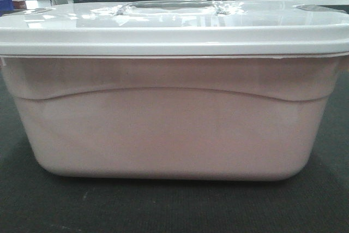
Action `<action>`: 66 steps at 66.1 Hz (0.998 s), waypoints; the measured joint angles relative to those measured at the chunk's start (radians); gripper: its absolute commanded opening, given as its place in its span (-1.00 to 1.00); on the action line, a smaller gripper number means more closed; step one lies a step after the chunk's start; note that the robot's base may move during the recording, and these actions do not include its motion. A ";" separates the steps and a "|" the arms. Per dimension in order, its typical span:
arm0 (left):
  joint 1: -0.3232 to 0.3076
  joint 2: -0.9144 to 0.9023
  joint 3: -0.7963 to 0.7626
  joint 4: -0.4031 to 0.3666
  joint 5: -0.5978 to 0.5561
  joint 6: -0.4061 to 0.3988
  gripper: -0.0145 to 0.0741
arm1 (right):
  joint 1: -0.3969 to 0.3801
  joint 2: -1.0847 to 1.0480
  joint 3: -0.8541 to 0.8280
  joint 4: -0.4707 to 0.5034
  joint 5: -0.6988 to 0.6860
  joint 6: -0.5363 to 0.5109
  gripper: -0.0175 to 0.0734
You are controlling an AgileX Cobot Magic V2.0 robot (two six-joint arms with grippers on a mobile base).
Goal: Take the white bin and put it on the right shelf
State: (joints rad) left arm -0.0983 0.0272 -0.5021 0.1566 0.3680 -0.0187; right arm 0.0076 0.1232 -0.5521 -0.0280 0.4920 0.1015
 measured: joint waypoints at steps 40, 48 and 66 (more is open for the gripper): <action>0.000 0.850 -0.565 -0.128 0.573 0.002 -0.94 | 0.000 0.845 -0.586 0.001 0.647 0.000 -0.49; 0.000 0.984 -0.581 -0.146 0.575 0.002 -0.94 | 0.000 0.960 -0.596 0.002 0.704 0.000 -0.49; 0.000 1.189 -0.581 -0.165 0.581 0.002 -0.94 | 0.000 1.101 -0.596 0.005 0.745 0.000 -0.49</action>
State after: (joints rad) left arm -0.0983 1.2160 -1.0832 -0.0082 0.9488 -0.0163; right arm 0.0076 1.2240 -1.1480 -0.0234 1.2374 0.1015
